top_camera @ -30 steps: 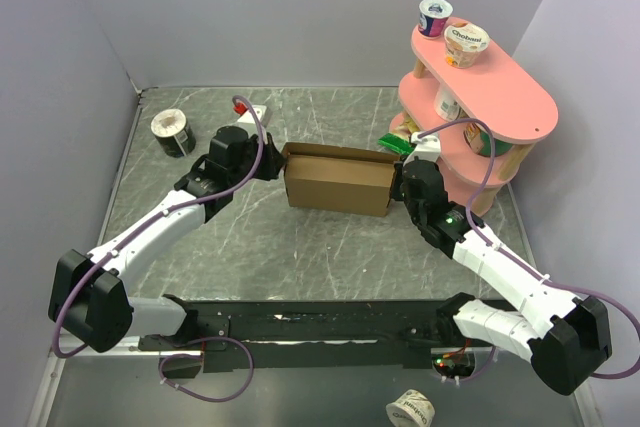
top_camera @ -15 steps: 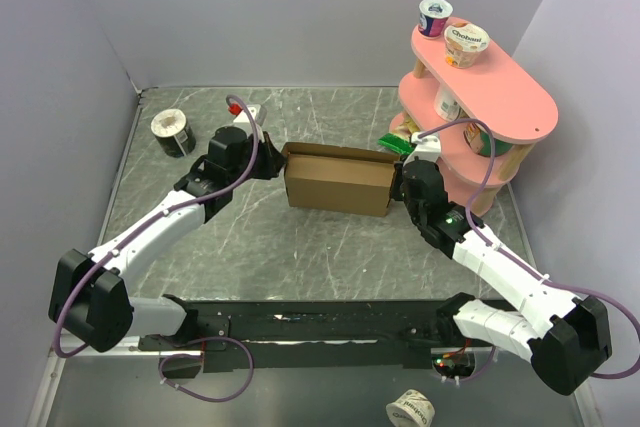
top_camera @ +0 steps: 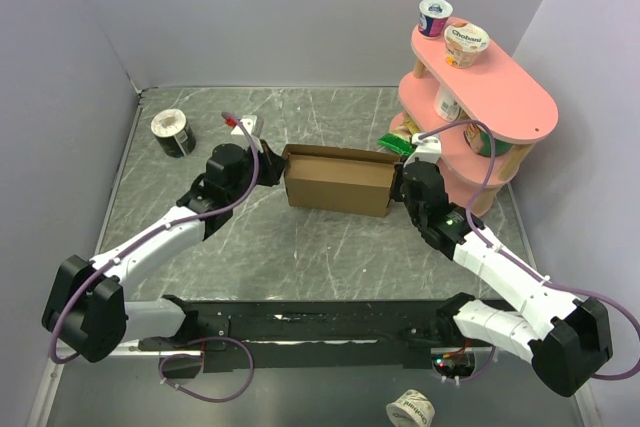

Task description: Fold the paper box

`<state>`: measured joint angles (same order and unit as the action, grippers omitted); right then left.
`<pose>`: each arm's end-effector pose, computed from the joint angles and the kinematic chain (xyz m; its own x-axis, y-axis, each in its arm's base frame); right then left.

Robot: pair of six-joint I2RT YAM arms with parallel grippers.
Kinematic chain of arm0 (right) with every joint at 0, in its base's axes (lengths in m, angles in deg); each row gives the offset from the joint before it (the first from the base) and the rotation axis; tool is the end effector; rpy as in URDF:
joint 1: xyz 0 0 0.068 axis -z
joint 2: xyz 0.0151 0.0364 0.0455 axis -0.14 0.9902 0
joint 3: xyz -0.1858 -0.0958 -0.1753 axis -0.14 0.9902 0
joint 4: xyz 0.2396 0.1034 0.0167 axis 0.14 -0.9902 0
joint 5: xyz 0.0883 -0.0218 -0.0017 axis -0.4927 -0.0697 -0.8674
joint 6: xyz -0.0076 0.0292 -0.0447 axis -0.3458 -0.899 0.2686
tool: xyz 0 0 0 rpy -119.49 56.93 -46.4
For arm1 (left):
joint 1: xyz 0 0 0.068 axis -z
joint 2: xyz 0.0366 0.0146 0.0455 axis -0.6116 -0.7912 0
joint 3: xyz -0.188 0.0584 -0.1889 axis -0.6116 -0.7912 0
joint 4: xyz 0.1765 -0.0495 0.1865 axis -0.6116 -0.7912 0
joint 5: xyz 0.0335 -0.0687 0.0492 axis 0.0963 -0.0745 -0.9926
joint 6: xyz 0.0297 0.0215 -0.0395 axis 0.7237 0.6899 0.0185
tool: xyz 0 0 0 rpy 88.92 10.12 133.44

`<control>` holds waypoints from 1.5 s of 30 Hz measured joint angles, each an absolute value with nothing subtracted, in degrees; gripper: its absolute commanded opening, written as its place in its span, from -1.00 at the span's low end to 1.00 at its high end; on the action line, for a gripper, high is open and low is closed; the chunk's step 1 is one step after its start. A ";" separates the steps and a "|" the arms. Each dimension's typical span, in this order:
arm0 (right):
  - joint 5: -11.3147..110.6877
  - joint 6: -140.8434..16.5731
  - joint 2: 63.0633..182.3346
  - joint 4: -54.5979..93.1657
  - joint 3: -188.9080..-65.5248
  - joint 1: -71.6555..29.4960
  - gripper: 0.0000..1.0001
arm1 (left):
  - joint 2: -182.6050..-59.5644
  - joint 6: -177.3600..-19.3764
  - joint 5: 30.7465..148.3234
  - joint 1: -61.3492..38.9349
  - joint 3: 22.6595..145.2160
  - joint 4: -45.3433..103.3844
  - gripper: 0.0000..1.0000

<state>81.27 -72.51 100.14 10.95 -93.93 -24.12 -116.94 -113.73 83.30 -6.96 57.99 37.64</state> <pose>0.2031 0.1106 0.2828 -0.3949 0.0707 -0.9160 -0.0615 0.9928 0.1032 0.2476 -0.1487 0.2871 -0.4342 -0.2686 -0.8598 0.3854 0.8073 -0.4468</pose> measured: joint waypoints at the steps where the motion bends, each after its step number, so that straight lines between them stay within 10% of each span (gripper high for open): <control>1: 81.29 -72.55 100.12 10.93 -93.93 -24.14 -1.00 | -116.68 -113.44 82.88 -6.77 57.59 38.16 -0.98; 45: 80.40 -72.84 100.25 11.17 -93.93 -24.33 -1.00 | -117.77 -126.51 104.50 -17.70 57.26 38.82 -0.98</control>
<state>80.40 -72.84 100.25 11.17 -93.93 -24.33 -117.77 -126.51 104.50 -17.70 57.26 38.82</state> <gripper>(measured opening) 0.035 0.025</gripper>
